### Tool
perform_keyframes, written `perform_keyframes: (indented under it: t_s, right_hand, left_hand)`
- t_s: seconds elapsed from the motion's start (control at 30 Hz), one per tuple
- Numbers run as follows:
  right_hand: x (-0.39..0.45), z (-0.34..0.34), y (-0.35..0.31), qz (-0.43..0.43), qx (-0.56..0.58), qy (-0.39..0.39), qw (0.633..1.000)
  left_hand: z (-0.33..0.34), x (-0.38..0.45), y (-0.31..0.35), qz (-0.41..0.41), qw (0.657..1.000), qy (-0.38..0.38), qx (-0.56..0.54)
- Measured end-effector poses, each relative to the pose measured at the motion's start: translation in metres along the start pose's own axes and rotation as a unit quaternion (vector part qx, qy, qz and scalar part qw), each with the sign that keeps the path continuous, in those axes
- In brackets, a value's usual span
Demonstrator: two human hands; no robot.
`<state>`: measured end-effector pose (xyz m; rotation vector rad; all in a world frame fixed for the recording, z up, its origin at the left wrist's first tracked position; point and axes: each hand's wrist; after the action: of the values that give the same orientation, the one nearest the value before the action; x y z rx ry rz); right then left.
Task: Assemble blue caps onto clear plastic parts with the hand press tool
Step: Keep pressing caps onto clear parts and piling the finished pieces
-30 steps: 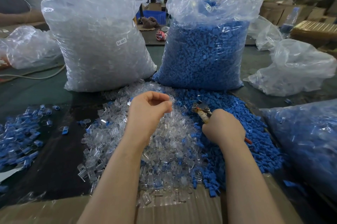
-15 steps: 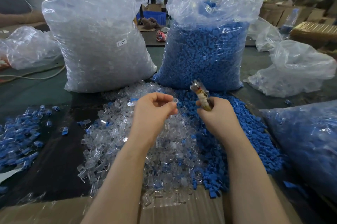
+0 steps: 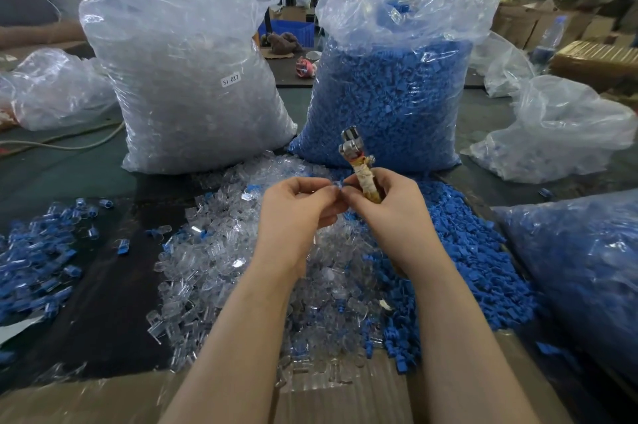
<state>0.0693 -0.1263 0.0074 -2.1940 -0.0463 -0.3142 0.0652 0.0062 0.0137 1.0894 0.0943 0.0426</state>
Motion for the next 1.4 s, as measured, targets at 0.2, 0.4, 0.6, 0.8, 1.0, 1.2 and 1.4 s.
perform_keyframes:
  t_s: [0.2,0.4,0.6,0.8,1.0,1.2,1.4]
  right_hand:
    - [-0.001,0.003,-0.003,-0.015,0.002,0.024,1.000]
    - [-0.001,0.006,0.000,-0.009,-0.005,0.058,0.998]
    - [-0.001,0.005,0.001,-0.015,0.015,0.080,0.997]
    - [-0.002,0.008,-0.003,-0.045,0.050,0.082,0.994]
    - [-0.004,0.010,-0.001,-0.051,0.019,0.109,0.993]
    - [-0.005,0.012,-0.002,-0.058,-0.024,0.119,0.991]
    - [-0.004,0.011,-0.002,-0.061,-0.051,0.118,0.990]
  left_hand:
    - [0.000,0.000,-0.001,0.007,1.000,0.008,0.000]
    - [0.001,0.001,-0.001,-0.001,1.000,0.020,-0.019]
    - [0.001,0.000,0.000,-0.013,0.999,0.024,-0.032]
    - [0.002,-0.001,0.000,-0.034,0.998,0.029,-0.042]
    - [0.003,-0.002,0.003,-0.046,0.996,0.024,-0.074]
    - [0.006,-0.004,0.004,-0.010,0.997,0.034,-0.066]
    - [0.009,-0.006,0.002,0.065,0.997,0.039,-0.008]
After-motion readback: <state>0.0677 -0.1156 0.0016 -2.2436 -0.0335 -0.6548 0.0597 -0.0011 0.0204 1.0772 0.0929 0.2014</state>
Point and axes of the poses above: each hand's wrist, its own x-axis towards the middle knuckle, its own z-axis out of the palm, y = z × x, and after that the axes turned 15 degrees about -x, right-handed
